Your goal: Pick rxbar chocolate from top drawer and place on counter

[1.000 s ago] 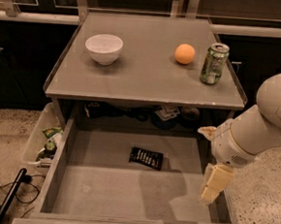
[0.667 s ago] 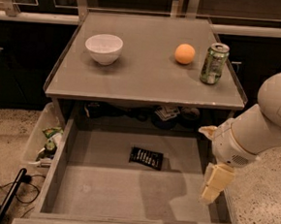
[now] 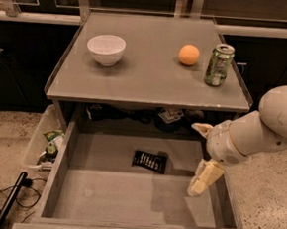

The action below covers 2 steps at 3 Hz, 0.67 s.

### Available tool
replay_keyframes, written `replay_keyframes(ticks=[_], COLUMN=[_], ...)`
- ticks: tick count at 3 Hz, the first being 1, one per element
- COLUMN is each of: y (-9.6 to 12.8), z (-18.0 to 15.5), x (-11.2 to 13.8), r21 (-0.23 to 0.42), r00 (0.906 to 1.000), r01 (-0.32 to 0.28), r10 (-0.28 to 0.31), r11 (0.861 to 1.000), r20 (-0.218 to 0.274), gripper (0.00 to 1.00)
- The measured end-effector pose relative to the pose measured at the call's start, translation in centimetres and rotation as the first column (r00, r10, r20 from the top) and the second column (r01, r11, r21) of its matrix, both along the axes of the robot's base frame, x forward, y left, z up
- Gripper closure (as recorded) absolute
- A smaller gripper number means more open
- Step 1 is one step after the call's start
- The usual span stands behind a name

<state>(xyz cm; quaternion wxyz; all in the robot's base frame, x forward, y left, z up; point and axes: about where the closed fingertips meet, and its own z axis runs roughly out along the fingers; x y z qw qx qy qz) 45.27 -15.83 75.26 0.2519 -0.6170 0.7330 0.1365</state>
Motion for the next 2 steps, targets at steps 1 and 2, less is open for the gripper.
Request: replay_keyframes(ticks=[1,2], y=[1.3,3.1], z=[-1.5,-3.6], x=[2.8,4.2], r21=[0.101,0.177], r00=[0.9997,0.9998], r01=[-0.005,-0.019], r10=[0.002,0.017], r11=[0.995,0.984], r20=[0.023,0.013], gripper=[0.00,0.00])
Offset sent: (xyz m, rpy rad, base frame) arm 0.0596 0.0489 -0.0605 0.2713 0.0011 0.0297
